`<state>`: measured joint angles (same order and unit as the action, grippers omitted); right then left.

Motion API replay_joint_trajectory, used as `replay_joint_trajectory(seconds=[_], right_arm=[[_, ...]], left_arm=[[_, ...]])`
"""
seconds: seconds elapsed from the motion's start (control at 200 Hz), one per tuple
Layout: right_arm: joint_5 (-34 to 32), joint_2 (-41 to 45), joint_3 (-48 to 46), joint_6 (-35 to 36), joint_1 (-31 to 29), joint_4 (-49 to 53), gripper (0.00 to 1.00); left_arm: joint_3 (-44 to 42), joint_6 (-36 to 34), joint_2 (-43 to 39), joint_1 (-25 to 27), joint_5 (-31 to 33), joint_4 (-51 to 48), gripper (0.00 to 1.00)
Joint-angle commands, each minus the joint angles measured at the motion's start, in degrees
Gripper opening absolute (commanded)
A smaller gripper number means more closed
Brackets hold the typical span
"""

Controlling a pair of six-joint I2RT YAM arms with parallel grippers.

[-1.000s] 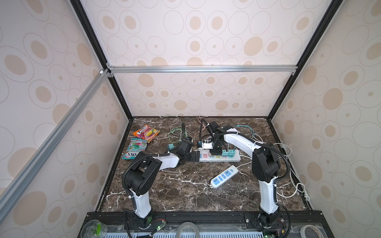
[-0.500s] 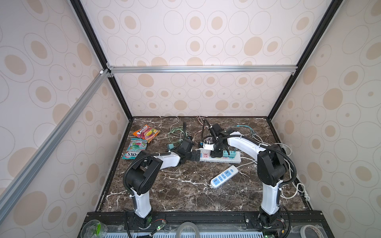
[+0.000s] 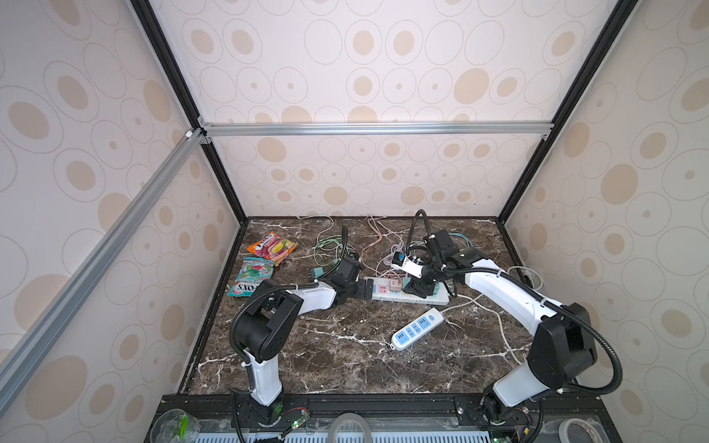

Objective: Insert the plug

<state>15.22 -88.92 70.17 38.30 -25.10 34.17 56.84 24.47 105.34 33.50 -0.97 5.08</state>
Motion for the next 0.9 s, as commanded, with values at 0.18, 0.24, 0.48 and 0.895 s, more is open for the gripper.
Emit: replay_joint_trajectory(seconds=[0.18,0.24,0.48,0.895], right_arm=[[-4.5,-8.0,3.1,-4.5,0.1,-3.7,0.71],[-3.5,-9.7,4.9,-3.7,0.1,-3.1,0.71],[-3.3,-16.4,11.7,-5.0,0.1,0.1,0.55],[0.0,-18.1,9.1,-0.5,0.0,5.2,0.17]], left_arm=[[1.3,-2.0,2.9,0.6,1.0,-4.9,0.98],[1.3,-1.8,3.0,0.6,0.8,-4.8,0.98],[0.8,-1.7,2.8,0.6,0.8,-4.9,0.98],[1.0,-1.9,3.3,0.6,0.5,-5.1,0.98]])
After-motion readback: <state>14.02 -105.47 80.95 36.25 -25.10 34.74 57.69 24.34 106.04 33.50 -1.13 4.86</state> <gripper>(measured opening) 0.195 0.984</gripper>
